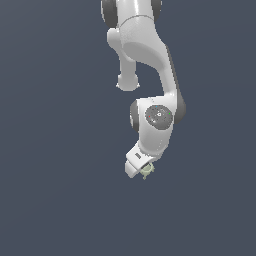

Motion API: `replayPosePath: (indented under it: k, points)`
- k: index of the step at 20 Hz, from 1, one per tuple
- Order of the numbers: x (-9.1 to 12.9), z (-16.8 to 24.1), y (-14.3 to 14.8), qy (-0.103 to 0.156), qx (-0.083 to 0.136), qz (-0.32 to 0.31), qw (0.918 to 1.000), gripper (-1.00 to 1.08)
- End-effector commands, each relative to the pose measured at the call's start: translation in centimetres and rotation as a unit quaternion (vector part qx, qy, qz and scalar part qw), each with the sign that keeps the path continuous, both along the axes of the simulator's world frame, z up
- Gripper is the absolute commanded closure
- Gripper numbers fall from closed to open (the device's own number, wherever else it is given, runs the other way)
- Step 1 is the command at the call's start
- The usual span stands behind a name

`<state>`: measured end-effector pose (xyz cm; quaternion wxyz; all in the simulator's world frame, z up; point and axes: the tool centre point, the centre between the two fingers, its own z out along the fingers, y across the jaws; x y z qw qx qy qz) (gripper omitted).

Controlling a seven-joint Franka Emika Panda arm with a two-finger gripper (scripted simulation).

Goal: Pick up the object and move it to a goal position.

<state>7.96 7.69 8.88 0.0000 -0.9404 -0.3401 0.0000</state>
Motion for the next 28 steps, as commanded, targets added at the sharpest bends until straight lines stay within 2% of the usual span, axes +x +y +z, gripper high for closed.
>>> replayPosePath:
  k: [1,9,15,16,28]
  points:
    - [0.0,-0.5,0.0,0.000,0.000,0.000,1.0000,-0.92]
    - [-0.1,-4.4,0.0,0.000,0.000,0.003,1.0000,-0.92]
    - [0.0,-4.9,0.0,0.000,0.000,0.003,1.0000,-0.92]
    - [0.0,-4.9,0.0,0.000,0.000,0.003,1.0000,1.08]
    - [0.0,-4.8,0.0,0.000,0.000,0.003,1.0000,1.08]
